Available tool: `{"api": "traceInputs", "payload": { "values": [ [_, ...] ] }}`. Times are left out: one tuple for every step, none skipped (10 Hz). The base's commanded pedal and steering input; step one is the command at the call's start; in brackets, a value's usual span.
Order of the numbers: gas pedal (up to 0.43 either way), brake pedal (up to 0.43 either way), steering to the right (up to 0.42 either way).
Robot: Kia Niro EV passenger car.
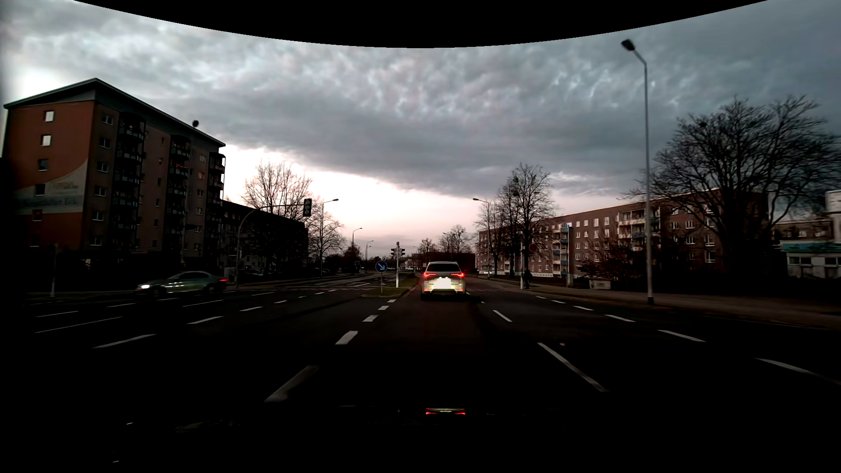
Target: Follow the waypoints while adhering to traffic rules and regulations
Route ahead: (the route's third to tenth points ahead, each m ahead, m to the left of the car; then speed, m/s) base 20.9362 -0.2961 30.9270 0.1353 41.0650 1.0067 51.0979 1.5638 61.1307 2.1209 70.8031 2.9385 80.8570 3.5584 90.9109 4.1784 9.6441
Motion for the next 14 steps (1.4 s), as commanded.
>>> {"api": "traceInputs", "payload": {
  "values": [
    [0.240,0.000,-0.007],
    [0.240,0.000,-0.007],
    [0.240,0.000,-0.006],
    [0.240,0.000,-0.007],
    [0.240,0.000,-0.004],
    [0.240,0.000,-0.002],
    [0.240,0.000,-0.002],
    [0.220,0.000,-0.004],
    [0.220,0.000,-0.004],
    [0.220,0.000,-0.005],
    [0.209,0.000,-0.008],
    [0.209,0.000,-0.008],
    [0.209,0.000,-0.008],
    [0.209,0.000,-0.008]
  ]
}}
